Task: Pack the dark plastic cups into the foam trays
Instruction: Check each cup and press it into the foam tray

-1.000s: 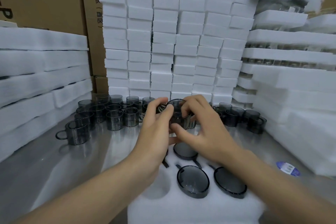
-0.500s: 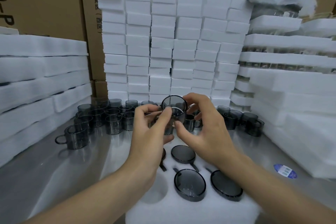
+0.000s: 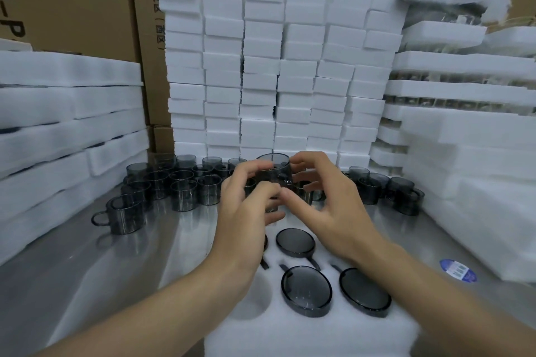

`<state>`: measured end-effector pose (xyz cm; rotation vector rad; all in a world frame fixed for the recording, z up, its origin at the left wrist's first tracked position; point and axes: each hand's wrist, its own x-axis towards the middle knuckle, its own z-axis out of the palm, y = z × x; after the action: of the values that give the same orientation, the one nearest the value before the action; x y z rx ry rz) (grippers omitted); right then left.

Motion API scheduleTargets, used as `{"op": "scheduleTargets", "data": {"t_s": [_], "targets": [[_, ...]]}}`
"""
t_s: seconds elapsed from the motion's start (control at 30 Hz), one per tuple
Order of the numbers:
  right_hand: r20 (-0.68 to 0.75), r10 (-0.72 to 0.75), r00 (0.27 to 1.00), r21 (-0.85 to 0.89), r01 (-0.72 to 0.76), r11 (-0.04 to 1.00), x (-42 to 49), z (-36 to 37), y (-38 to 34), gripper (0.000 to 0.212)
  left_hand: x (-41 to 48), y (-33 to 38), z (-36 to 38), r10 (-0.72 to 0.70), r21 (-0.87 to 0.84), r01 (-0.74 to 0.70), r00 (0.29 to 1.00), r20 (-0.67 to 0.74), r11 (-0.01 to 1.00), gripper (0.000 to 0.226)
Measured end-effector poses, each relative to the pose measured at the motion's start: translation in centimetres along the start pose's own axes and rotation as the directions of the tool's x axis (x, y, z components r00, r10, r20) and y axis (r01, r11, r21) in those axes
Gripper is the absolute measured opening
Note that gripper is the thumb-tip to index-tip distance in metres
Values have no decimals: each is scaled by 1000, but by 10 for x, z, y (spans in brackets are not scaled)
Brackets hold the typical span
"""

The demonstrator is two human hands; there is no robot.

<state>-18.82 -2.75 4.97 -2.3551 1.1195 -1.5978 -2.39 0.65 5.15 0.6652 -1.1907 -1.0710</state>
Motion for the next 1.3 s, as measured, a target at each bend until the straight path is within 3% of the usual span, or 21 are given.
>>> {"op": "scheduleTargets", "data": {"t_s": [0.2, 0.33, 0.4, 0.6, 0.8, 1.1, 1.3], "targets": [[-98, -51, 994, 37, 55, 998, 1, 3, 2, 35, -9, 7, 6, 112, 54, -114, 993, 44, 992, 29], [-124, -174, 977, -90, 163, 982, 3, 3, 3, 20, -10, 3, 7, 151, 79, -156, 986, 66, 985, 77], [-108, -204, 973, -122, 190, 974, 4, 3, 4, 19, -9, 2, 6, 138, 92, -142, 989, 47, 986, 87], [-78, -162, 984, -108, 153, 982, 3, 1, 3, 20, -6, -1, 6, 119, 127, -121, 993, 24, 985, 75], [-83, -137, 987, -63, 132, 989, 1, 1, 1, 51, -5, -1, 5, 117, 142, -116, 993, -1, 983, 70], [-77, -153, 985, -79, 147, 986, 2, 3, 1, 47, -5, 4, 7, 59, 186, -52, 998, -30, 981, 72], [-25, -154, 988, -120, 150, 981, 3, 4, 5, 32, -2, 0, 4, 39, 220, -28, 998, -48, 975, 69]]}}
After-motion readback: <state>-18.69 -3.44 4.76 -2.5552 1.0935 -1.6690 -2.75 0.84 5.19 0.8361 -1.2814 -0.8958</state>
